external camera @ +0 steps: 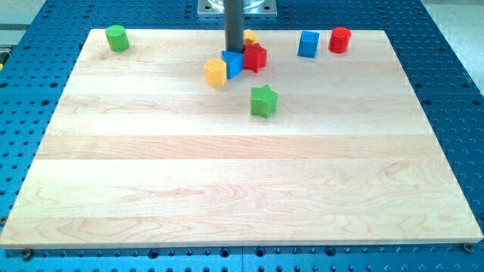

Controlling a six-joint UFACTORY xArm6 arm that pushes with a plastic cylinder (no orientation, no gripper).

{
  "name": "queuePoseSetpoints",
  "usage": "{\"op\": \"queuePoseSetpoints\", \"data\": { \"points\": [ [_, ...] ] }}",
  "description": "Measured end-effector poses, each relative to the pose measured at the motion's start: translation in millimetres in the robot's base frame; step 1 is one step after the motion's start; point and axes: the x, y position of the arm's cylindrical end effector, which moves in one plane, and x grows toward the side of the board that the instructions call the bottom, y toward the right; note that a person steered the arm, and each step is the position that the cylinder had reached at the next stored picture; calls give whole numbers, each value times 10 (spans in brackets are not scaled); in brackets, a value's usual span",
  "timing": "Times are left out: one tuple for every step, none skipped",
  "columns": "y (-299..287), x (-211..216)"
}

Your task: Push the red star diagonally to the top right of the green star

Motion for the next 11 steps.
{"op": "queuePoseSetpoints", "data": {
  "points": [
    [393, 3],
    [533, -160],
    [711, -341],
    [874, -186],
    [936, 300],
    [1445, 310],
    [2285, 122],
    [2488, 83],
    [2500, 83],
    [2337, 83],
    [1916, 85]
  ]
}}
